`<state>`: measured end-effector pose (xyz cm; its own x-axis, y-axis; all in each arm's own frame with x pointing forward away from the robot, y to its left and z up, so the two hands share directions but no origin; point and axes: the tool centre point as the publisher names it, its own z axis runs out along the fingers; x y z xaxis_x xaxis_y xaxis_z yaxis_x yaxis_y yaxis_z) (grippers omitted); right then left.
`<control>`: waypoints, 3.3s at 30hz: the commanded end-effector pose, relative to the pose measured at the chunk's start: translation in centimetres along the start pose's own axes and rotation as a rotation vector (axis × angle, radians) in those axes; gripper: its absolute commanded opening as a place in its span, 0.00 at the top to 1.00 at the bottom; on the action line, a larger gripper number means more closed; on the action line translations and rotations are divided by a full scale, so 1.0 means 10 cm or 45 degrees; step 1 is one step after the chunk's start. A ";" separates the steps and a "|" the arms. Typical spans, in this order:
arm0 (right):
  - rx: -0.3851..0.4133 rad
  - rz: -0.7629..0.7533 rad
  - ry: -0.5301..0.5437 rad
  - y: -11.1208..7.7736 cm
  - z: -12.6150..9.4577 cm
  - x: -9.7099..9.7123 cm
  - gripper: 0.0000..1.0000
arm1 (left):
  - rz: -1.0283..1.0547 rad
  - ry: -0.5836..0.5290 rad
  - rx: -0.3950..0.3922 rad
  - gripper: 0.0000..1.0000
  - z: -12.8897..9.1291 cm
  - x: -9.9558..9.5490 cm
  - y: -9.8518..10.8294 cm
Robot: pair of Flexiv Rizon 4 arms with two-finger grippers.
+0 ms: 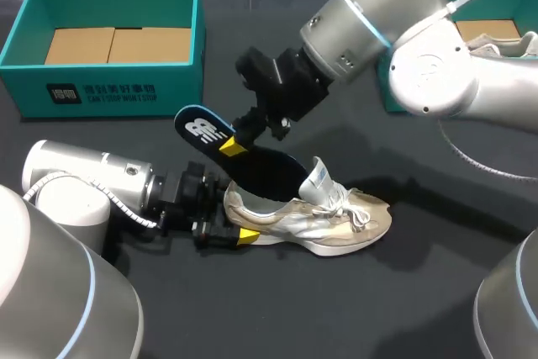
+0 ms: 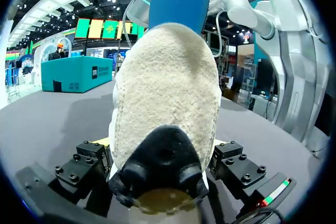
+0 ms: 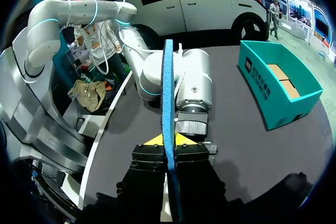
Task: Take the shoe out of the shoebox, open the shoe tongue, remove and reinsert the insole, then place the shoe into the shoebox
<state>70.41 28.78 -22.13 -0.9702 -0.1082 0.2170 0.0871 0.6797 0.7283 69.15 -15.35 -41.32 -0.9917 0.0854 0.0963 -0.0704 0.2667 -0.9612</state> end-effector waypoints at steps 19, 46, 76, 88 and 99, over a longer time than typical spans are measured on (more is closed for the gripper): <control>-0.283 0.066 -0.012 0.38 -1.24 0.21 1.00 | -0.001 -0.002 -0.001 1.00 0.02 0.00 0.05; -0.712 0.181 -0.051 0.14 -2.10 0.42 1.00 | -0.001 -0.002 -0.001 1.00 0.02 0.00 0.05; -0.802 0.271 -0.058 0.23 -2.48 1.45 1.00 | -0.001 -0.002 -0.001 1.00 0.02 0.00 0.05; -0.813 0.293 -0.048 0.25 -2.48 1.59 1.00 | -0.001 -0.002 -0.001 1.00 0.02 0.00 0.05; -0.836 0.363 -0.089 0.22 -2.44 1.89 1.00 | -0.001 -0.002 -0.001 1.00 0.02 0.00 0.05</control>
<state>59.79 11.04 -0.63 -0.9008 0.0264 0.4335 0.4336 0.1111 0.8942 69.16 -15.35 -41.34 -0.9917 0.0854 0.0963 -0.0703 0.2669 -0.9611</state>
